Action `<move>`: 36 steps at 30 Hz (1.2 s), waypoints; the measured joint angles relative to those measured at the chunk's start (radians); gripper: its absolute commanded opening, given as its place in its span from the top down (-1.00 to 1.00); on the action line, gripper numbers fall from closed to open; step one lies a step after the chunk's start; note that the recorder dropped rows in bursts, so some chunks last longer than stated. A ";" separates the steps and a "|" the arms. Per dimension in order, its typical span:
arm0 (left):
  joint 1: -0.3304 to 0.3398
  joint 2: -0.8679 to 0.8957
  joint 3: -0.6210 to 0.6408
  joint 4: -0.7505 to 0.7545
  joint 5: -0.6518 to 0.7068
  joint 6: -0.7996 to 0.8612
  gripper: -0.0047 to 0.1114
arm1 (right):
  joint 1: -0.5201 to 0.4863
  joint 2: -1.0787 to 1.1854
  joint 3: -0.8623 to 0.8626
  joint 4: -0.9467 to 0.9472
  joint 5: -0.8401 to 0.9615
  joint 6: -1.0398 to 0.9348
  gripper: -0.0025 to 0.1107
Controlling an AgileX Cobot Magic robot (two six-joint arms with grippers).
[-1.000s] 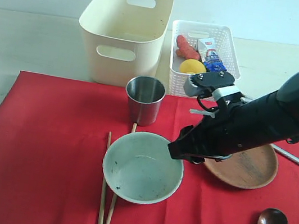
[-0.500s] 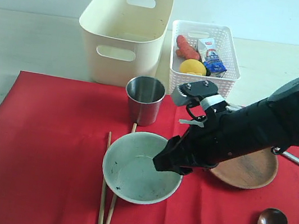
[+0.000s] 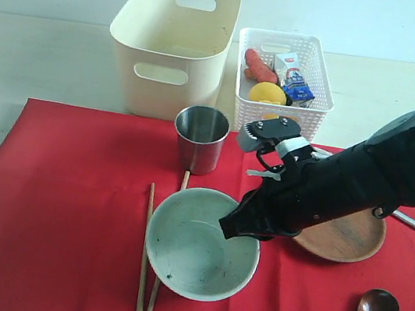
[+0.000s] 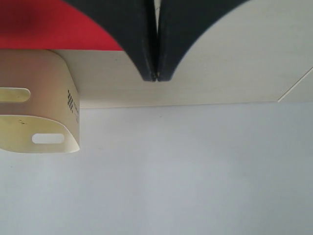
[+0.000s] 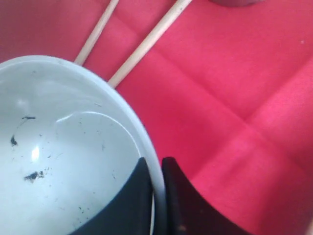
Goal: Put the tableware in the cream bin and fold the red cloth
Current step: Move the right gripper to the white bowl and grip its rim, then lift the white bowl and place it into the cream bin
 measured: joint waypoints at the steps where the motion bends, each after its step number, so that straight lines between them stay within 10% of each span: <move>1: 0.000 0.000 0.000 0.000 0.000 0.000 0.87 | 0.000 -0.004 0.000 0.000 0.002 0.000 0.96; 20: 0.000 0.000 0.000 0.000 0.000 0.000 0.87 | 0.000 -0.340 -0.104 0.063 -0.264 -0.010 0.96; 36: 0.000 0.000 0.000 0.000 0.000 0.000 0.87 | 0.000 0.065 -0.583 0.147 -0.454 -0.010 0.96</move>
